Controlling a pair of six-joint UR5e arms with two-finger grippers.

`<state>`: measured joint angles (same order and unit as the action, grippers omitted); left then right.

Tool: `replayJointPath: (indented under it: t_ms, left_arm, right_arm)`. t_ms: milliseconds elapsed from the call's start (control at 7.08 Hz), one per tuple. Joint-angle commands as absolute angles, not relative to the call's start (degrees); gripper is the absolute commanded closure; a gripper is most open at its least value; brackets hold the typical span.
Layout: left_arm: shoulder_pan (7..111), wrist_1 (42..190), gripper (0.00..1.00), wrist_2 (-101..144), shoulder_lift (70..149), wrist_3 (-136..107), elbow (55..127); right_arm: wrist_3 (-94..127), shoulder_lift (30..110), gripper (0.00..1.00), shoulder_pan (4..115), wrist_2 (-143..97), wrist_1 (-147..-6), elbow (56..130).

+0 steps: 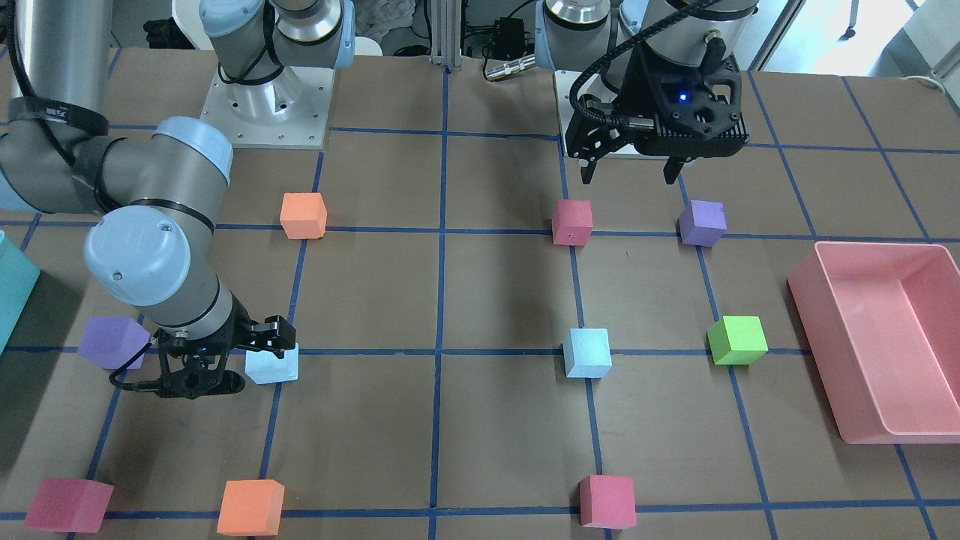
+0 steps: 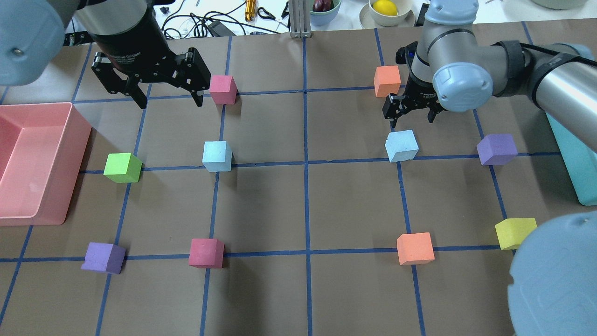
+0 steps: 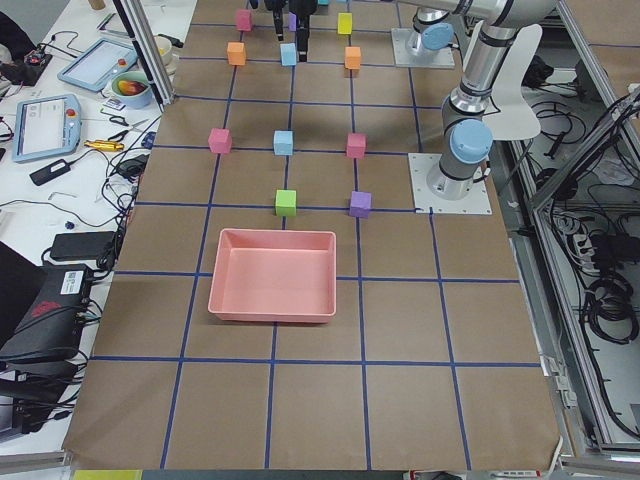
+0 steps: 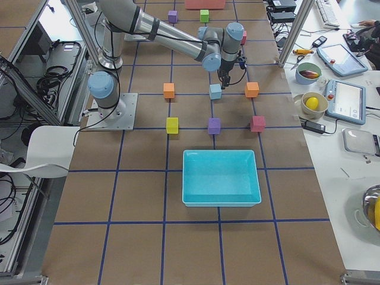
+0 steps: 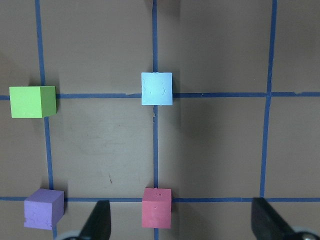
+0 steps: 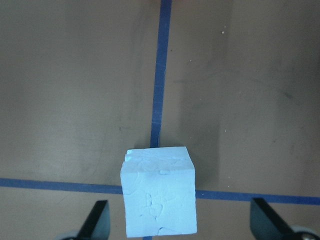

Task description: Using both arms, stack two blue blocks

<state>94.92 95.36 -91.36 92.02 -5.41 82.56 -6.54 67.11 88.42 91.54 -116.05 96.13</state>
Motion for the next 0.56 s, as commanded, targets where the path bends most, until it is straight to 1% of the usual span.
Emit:
replayJointPath:
  t_ms: [0,282,424]
  left_arm:
    - [94.9,95.4,0.0,-91.3,92.0,-5.4,82.5]
    - [95.0,95.2,0.0,-90.8,92.3,-5.6,82.5]
    - [95.0,95.0,0.0,-90.9,93.0,-5.4,82.5]
  right_arm:
    - [-6.6,66.3,0.0,88.4,91.3,-120.4,100.4]
    - [-7.1,65.5,0.0,88.4,91.3,-121.9,100.5]
    - [-6.9,64.2,0.05,88.4,91.3,-124.3,100.7]
